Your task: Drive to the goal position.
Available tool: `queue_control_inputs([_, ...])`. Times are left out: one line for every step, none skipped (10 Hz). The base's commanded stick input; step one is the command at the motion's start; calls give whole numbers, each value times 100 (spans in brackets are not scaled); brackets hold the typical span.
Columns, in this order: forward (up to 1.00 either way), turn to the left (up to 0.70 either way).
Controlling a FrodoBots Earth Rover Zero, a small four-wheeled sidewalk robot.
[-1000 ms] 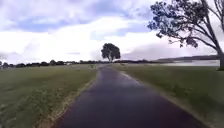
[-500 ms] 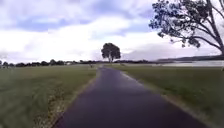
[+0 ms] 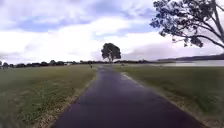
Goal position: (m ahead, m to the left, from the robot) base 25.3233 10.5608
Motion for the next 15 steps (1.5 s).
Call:
queue_control_inputs([70, 0])
queue_control_inputs([70, 0])
queue_control_inputs([70, 0])
queue_control_inputs([70, 0])
queue_control_inputs([70, 0])
queue_control_inputs([70, 0])
queue_control_inputs([70, 0])
queue_control_inputs([70, 0])
queue_control_inputs([70, 0])
queue_control_inputs([70, 0])
queue_control_inputs([70, 0])
queue_control_inputs([70, 0])
queue_control_inputs([70, 0])
queue_control_inputs([70, 0])
queue_control_inputs([70, 0])
